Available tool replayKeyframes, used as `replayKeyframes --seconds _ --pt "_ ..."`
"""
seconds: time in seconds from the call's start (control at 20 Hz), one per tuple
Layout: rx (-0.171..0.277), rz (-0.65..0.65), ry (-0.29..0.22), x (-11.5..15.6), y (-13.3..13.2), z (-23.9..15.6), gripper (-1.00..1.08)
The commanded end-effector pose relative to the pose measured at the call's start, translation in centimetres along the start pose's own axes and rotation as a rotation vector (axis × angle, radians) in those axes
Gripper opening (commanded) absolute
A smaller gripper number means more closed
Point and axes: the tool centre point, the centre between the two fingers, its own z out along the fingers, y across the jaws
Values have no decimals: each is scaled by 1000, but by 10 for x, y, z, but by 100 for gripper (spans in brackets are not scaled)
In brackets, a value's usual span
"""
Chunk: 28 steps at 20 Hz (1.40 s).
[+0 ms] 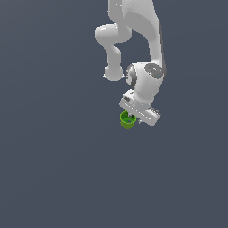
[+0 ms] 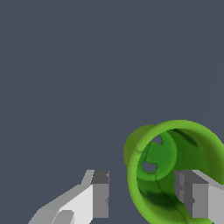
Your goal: Pick up the object and move it to a goal position.
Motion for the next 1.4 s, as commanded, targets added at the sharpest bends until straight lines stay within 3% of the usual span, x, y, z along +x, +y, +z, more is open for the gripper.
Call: replayKeyframes --seconds 0.0,0.8,0.85,1.35 --pt "0 9 1 -2 -1 0 28" --pt "0 11 1 -3 0 31 28" --pt "0 11 1 -3 0 31 -100" --pt "1 11 1 -3 0 30 -100"
